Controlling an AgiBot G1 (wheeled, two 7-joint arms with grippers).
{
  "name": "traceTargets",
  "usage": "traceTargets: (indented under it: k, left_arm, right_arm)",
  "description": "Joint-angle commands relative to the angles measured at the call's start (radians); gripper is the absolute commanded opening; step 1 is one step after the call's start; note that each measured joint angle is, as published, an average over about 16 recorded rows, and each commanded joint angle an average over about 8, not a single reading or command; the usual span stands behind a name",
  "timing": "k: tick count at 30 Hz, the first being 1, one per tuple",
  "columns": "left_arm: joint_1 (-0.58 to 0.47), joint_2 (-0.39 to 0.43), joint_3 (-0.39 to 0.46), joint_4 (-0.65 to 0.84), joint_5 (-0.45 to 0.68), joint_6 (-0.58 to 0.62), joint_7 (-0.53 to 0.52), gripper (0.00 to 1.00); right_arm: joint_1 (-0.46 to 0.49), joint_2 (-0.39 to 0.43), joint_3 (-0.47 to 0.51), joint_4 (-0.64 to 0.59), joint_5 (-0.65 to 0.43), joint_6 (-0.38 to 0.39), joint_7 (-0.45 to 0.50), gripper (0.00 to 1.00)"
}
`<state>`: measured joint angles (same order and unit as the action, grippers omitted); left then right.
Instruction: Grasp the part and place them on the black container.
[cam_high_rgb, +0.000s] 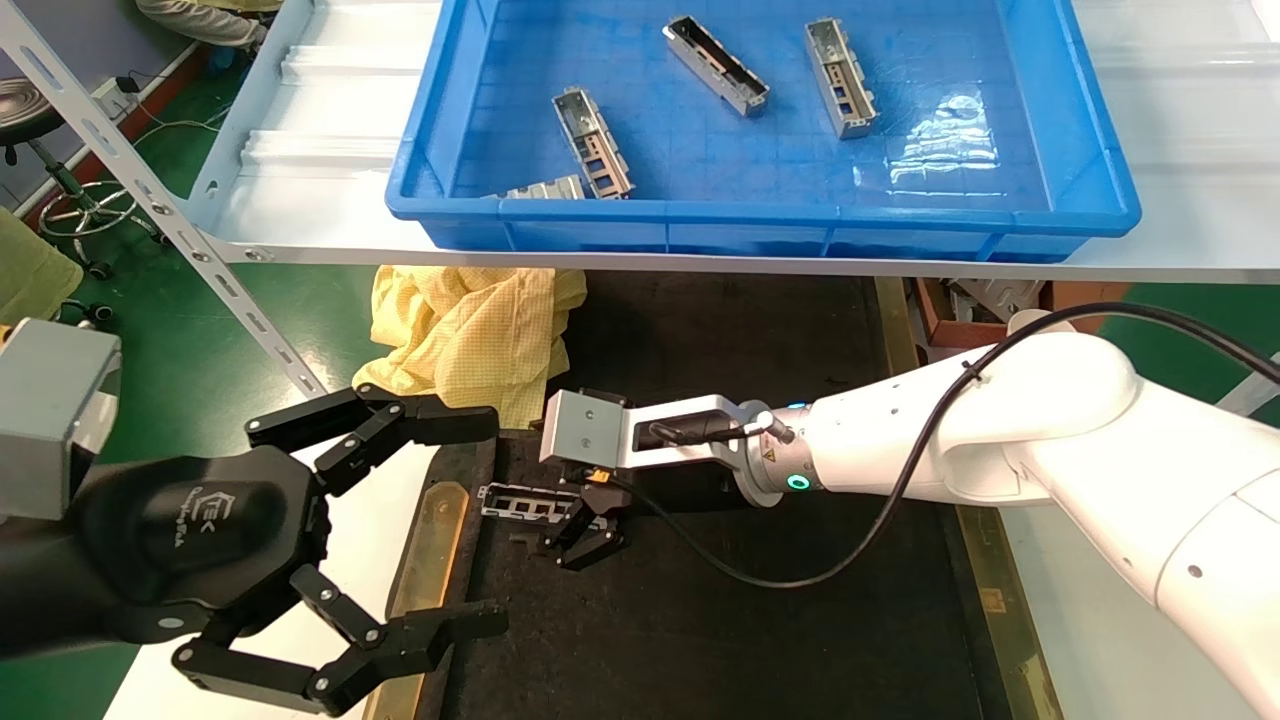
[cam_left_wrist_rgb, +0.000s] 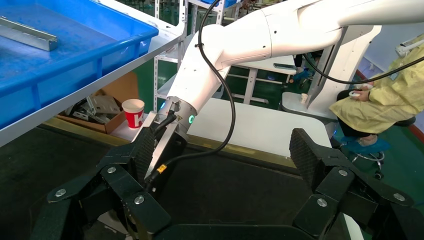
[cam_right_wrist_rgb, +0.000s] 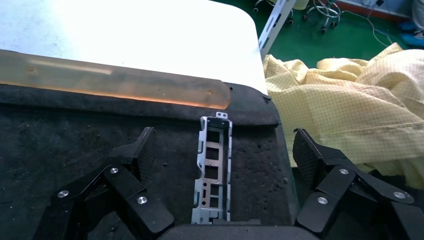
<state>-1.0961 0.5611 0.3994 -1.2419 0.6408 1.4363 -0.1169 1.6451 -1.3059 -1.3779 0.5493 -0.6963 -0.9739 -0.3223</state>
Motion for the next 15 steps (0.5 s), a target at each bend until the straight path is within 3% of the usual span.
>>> traceTargets:
  k: [1,15]
  left_arm:
    - [0.0,0.0,0.0,0.0,0.0,0.0,0.0,1.0]
    - [0.0,0.0,0.0,0.0,0.0,0.0,0.0,1.0]
  right_arm:
    - [-0.006,0.006,0.01,0.008,-0.001,-0.003,0.005,1.0]
    - [-0.143,0.174,0.275,0.184,-0.009,-0.129,0.128,1.0]
